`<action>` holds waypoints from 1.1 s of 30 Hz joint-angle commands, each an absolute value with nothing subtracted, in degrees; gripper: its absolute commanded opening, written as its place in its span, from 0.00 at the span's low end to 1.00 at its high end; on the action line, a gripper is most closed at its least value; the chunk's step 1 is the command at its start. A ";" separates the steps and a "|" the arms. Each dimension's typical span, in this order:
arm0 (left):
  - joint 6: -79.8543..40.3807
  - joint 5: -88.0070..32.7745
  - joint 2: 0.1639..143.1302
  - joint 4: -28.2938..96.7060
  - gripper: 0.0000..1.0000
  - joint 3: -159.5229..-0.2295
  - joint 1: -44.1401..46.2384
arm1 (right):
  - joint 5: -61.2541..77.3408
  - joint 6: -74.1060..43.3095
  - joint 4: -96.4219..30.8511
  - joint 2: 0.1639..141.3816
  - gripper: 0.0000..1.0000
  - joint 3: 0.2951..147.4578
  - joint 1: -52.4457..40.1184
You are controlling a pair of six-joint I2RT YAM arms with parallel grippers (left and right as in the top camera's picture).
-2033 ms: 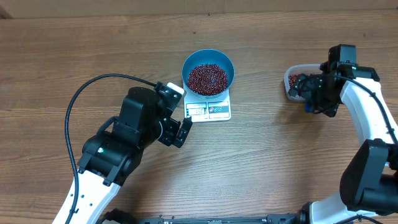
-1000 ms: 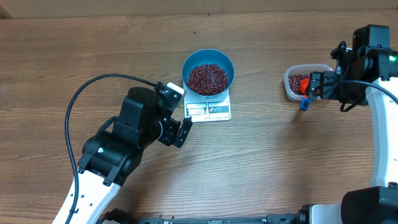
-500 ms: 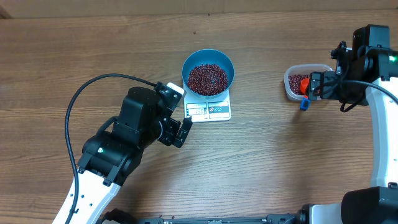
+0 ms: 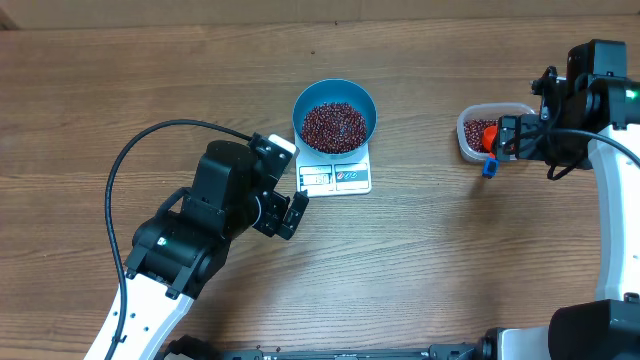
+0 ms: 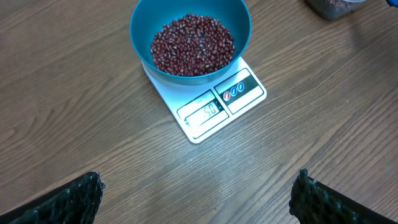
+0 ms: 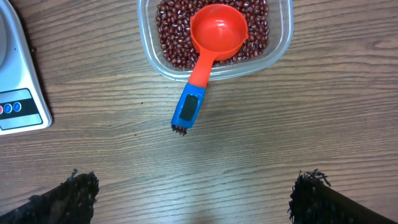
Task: Scoop item into bowl and weigh 150g on scale
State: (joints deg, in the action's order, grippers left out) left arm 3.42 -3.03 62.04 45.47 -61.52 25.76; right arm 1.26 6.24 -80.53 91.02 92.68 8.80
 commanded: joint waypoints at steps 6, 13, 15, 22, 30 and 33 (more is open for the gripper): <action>-4.78 -7.16 67.68 44.97 1.00 -61.98 26.35 | 0.97 6.50 -80.25 90.72 1.00 93.65 8.73; -15.99 -3.46 78.15 45.04 1.00 -61.98 29.58 | 0.97 6.50 -80.25 90.72 1.00 93.65 8.73; -19.66 0.82 81.43 44.21 1.00 -61.98 31.62 | 0.97 6.50 -80.25 90.72 1.00 93.65 8.73; -26.55 10.20 87.74 40.21 1.00 -61.98 37.21 | 0.97 6.48 -80.25 90.72 1.00 93.65 8.73; -29.50 12.23 87.77 40.25 0.99 -61.93 37.54 | 0.97 6.50 -80.25 90.72 1.00 93.65 8.73; -29.85 12.60 87.77 40.32 1.00 -61.93 37.54 | 0.97 6.50 -80.25 90.72 1.00 93.65 8.73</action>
State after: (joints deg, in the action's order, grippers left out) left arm -27.83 10.39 87.72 40.45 -61.52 37.43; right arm 1.23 6.26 -80.53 91.05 92.68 8.82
